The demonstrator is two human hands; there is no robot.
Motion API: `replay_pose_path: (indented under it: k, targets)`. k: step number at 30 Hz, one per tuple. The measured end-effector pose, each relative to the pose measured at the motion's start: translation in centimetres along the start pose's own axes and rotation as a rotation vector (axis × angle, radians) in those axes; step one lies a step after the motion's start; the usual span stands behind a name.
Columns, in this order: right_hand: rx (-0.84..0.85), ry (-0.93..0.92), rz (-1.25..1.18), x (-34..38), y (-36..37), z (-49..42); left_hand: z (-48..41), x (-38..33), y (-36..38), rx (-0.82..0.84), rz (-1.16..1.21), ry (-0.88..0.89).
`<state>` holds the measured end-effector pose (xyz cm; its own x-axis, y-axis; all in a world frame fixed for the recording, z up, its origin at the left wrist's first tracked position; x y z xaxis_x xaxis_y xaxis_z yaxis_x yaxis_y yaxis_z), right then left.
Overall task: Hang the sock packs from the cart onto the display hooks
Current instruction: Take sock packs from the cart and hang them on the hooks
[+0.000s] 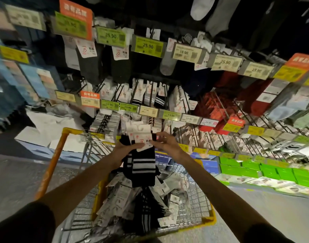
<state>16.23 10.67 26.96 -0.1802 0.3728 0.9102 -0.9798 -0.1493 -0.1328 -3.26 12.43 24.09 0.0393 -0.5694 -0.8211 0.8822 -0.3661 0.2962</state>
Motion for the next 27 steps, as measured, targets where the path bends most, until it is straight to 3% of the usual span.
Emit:
replay_pose_path:
  k: [4,14,21,27]
  targets:
    - [0.041,0.145,-0.065,-3.2,1.7,0.4,-2.0,0.8,0.2,0.028,-0.104,-0.038]
    - [-0.35,0.211,-0.346,-7.5,-2.1,-1.7,-7.8,3.3,0.2,0.1,-0.044,-0.218]
    - [-0.243,0.194,-0.504,-8.0,-4.6,-6.1,-12.4,2.7,0.5,-0.094,-0.152,-0.168]
    - [-0.187,0.112,-0.648,-7.8,-6.1,-9.4,-15.4,0.9,1.6,0.041,-0.245,-0.04]
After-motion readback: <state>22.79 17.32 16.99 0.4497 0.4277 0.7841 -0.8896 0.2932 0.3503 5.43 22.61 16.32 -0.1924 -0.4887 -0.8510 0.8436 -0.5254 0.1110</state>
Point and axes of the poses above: each hand's wrist, its own z-axis away from the middle knuckle, its own y-axis out of the palm, x = y × z, the point moved 4 cm from there along -z, towards the middle knuckle, and after that the axes turned 9 degrees about x, right-handed, at the moved point
